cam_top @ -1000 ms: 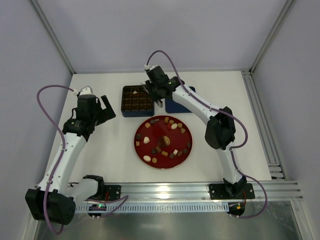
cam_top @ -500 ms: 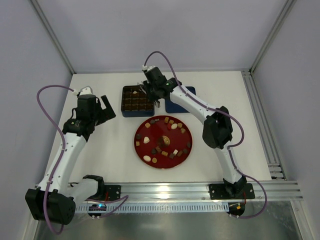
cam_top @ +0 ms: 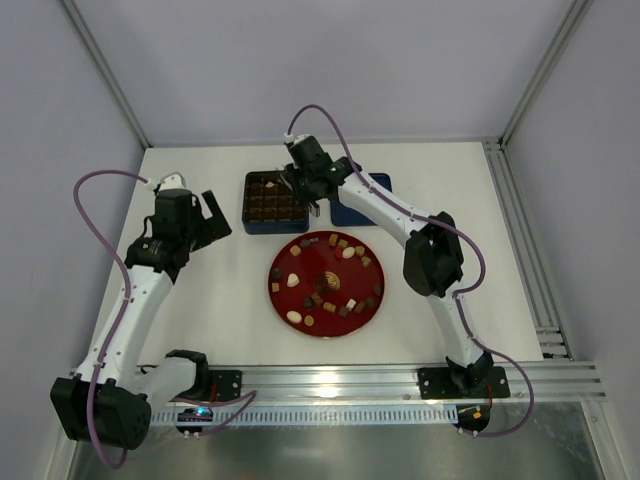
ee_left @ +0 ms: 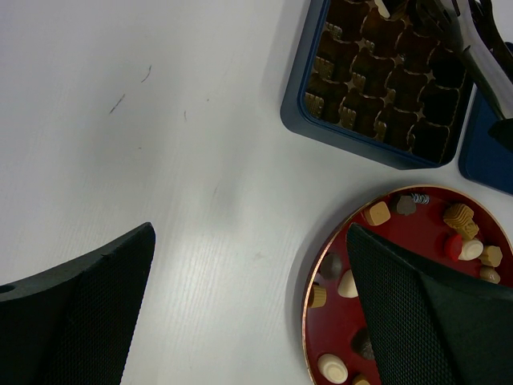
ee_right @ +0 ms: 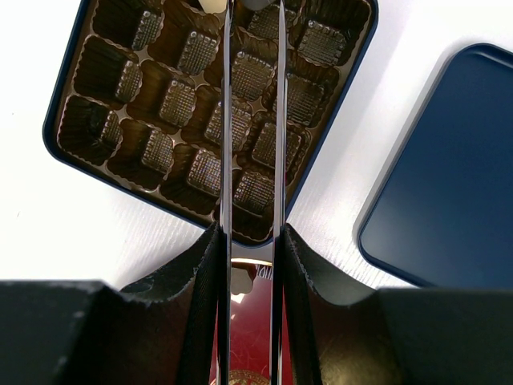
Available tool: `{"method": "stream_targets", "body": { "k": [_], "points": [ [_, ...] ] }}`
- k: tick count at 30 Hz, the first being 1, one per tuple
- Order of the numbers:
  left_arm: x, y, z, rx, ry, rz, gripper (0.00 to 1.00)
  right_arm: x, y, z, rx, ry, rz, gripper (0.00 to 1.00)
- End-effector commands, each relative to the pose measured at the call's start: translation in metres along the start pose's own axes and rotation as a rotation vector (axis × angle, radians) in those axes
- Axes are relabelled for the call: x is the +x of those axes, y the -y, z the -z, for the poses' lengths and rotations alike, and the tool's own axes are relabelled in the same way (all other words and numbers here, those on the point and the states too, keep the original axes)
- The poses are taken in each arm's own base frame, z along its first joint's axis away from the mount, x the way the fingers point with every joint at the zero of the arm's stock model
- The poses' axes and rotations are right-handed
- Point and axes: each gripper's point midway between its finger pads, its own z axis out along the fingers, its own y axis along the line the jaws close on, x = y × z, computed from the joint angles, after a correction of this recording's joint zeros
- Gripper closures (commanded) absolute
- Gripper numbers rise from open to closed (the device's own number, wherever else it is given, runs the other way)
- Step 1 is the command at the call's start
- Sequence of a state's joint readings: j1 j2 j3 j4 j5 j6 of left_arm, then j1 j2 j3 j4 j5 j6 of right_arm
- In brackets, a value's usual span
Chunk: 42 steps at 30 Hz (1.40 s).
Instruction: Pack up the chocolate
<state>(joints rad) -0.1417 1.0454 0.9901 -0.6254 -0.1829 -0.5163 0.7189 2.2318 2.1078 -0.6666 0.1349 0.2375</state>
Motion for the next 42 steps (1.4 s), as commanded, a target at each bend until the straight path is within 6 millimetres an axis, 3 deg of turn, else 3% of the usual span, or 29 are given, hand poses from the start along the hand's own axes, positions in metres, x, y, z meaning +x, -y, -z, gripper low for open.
{"method": "stream_targets", "body": {
  "k": [1, 19, 29, 37, 42],
  "points": [
    [-0.006, 0.000, -0.001, 0.001, 0.022, 0.004, 0.00, -0.023, -0.007, 0.013, -0.018, 0.072, -0.003, 0.68],
    [-0.006, 0.000, -0.002, 0.002, 0.020, 0.005, 0.00, -0.017, -0.004, 0.014, 0.000, 0.069, 0.000, 0.67],
    [-0.007, 0.000, -0.001, 0.002, 0.021, 0.005, 0.00, -0.022, -0.003, 0.016, 0.007, 0.084, 0.000, 0.58],
    [-0.007, 0.000, -0.002, -0.001, 0.021, 0.006, 0.00, -0.036, -0.004, 0.024, 0.005, 0.114, 0.000, 0.56],
    [-0.007, 0.000, -0.002, 0.000, 0.022, 0.006, 0.00, -0.058, -0.005, 0.042, 0.006, 0.172, 0.004, 0.56]
  ]
}}
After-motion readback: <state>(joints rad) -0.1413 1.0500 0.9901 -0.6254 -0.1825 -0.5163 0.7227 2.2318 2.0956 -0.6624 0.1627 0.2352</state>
